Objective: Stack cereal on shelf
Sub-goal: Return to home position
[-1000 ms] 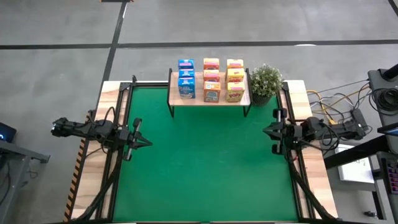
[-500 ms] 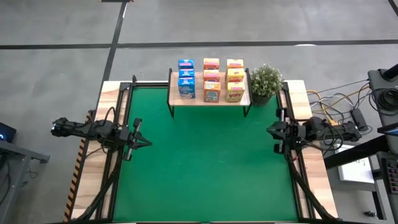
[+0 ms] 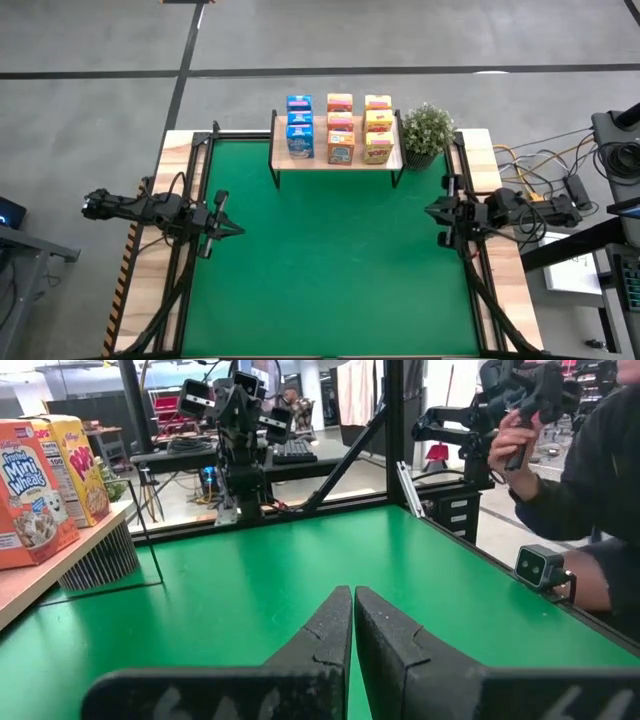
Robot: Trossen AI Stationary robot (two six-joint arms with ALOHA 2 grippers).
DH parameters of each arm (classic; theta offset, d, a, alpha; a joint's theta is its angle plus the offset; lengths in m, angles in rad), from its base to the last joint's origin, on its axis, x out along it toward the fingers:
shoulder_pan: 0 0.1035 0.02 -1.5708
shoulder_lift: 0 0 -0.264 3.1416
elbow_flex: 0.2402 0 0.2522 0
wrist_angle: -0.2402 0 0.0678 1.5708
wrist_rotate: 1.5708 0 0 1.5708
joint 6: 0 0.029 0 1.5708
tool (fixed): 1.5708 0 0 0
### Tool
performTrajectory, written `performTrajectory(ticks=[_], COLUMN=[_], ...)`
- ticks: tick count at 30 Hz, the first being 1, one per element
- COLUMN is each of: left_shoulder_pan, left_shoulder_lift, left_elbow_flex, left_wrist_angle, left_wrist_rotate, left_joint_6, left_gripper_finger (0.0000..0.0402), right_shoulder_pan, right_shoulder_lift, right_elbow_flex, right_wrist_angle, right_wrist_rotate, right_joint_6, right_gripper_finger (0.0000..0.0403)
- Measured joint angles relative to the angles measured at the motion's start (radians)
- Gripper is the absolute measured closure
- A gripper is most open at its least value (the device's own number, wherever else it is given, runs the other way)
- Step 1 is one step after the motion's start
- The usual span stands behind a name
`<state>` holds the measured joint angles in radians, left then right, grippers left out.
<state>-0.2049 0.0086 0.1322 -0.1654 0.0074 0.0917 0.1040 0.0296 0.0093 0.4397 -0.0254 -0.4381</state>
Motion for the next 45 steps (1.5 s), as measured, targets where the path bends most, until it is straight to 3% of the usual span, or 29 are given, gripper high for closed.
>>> performTrajectory(ticks=[45], left_shoulder_pan=[0.0], left_shoulder_lift=[0.0], left_elbow_flex=[0.0], left_wrist_angle=[0.0], left_wrist_rotate=[0.0], left_joint_6=[0.0], left_gripper_finger=[0.0402], right_shoulder_pan=[0.0], right_shoulder_lift=[0.019], right_elbow_flex=[0.0], right_wrist_angle=[-0.002], right_wrist_rotate=[0.001], right_joint_6=[0.001], right_gripper_finger=[0.0394])
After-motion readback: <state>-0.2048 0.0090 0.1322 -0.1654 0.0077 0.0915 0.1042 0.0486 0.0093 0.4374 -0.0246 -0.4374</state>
